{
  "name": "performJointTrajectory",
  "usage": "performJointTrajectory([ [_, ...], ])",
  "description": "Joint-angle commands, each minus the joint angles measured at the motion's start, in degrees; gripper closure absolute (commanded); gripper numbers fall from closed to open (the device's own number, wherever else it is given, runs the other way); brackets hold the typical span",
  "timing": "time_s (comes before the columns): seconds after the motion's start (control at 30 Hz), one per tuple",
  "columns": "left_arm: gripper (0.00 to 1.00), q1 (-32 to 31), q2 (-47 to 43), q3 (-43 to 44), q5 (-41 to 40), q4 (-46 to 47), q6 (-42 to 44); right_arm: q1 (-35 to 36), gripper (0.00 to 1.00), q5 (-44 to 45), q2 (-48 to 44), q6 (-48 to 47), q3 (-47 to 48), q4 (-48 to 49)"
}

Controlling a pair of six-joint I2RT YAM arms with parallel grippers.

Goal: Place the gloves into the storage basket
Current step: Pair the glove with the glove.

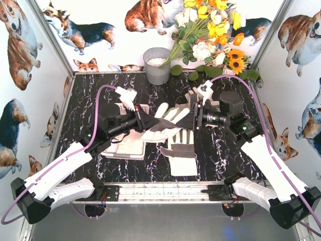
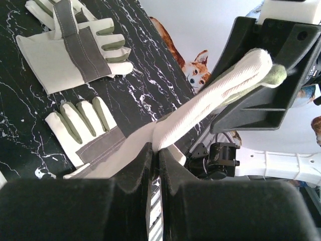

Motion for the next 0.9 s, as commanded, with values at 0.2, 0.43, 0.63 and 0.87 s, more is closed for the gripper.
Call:
performJointTrajectory([
  [0.2,0.44,-1.27,2.71,2.51,-7.98,-3.70,3.30,0.21,1.00,3.97,-0.53,4.48,1.90,0.14],
  [0.43,0.12,-7.85,1.95,3.81,-21.46,-9.60,7.59,0.21,1.00,5.84,-1.33,6.28,0.63,-0.11],
  [0.63,0.14,-11.88,4.78,3.97,-13.91,-5.67,12.46,0.21,1.00,4.96,-0.16,6.60,2.53,-1.29],
  [0.87,0.11,-12.16,8.31,4.89,-8.35,-2.60,16.89,0.21,1.00,-0.09,1.23,7.00,4.37,-0.70],
])
